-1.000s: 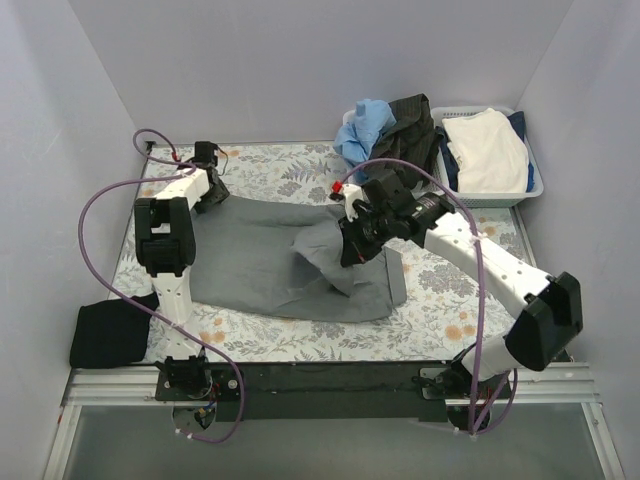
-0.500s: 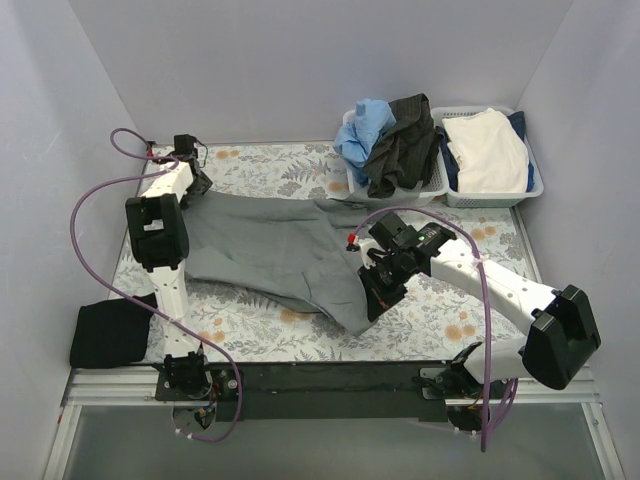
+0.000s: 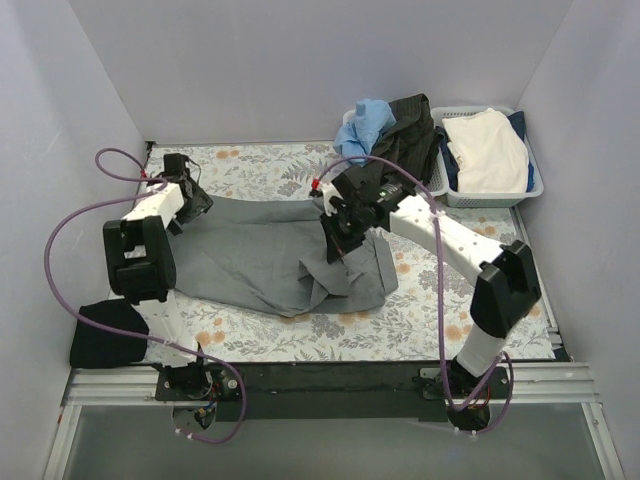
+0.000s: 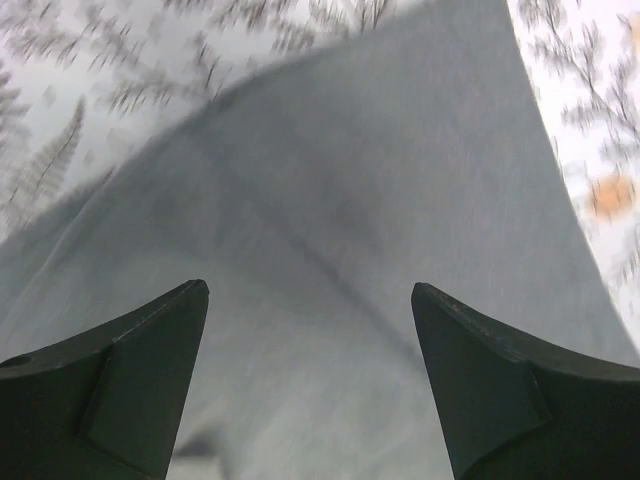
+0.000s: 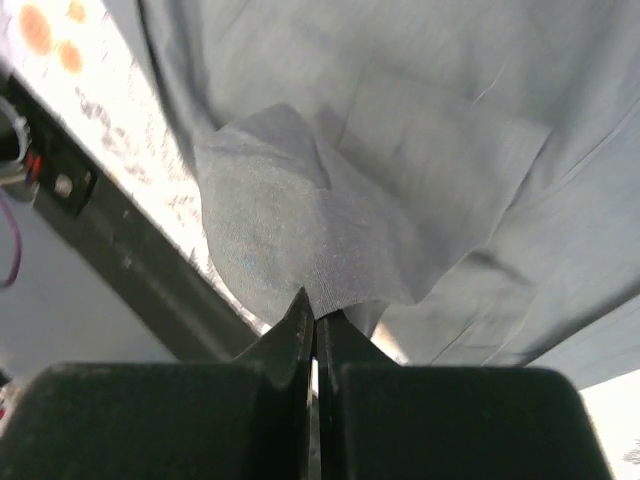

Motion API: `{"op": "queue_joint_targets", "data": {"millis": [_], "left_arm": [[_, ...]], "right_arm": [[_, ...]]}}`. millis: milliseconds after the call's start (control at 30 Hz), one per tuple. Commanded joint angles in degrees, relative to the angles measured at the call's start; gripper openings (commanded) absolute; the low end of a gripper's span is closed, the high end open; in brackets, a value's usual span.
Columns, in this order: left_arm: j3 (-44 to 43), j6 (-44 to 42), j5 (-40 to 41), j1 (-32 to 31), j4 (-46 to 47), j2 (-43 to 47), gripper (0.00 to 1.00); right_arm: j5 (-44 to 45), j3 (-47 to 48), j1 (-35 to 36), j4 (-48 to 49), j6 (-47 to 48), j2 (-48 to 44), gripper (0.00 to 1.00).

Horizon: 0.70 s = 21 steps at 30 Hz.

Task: Fold and stack the long sleeve shirts
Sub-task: Flatten the shirt out

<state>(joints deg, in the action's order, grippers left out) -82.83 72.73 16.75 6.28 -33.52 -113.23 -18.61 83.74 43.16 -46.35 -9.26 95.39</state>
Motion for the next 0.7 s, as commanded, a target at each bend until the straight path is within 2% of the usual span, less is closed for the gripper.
{"op": "queue_joint_targets", "data": {"millis": [0, 167, 267, 467, 667], "left_arm": [[10.1, -0.6, -3.6, 0.4, 0.7, 14.2, 0.84], [18.6, -0.7, -5.0, 0.4, 0.6, 22.7, 0.86], [21.5, -1.4, -6.6, 0.4, 2.0, 21.9, 0.86], [20.7, -1.6, -8.2, 0.4, 4.8, 15.3, 0.84], [18.0, -3.1, -7.1, 0.3, 4.3, 15.5, 0.84]], "right_arm": [[6.1, 8.9, -0.3, 2.0, 0.6, 8.8, 0.01], [3.4, 12.6, -2.5, 2.1, -1.5, 20.4, 0.01], [3.1, 12.4, -2.6, 2.4, -1.7, 24.4, 0.01], [0.8, 10.1, -2.3, 4.2, 1.2, 29.4, 0.01], [-4.4, 6.3, 2.7, 3.4, 6.3, 32.2, 0.01]]}}
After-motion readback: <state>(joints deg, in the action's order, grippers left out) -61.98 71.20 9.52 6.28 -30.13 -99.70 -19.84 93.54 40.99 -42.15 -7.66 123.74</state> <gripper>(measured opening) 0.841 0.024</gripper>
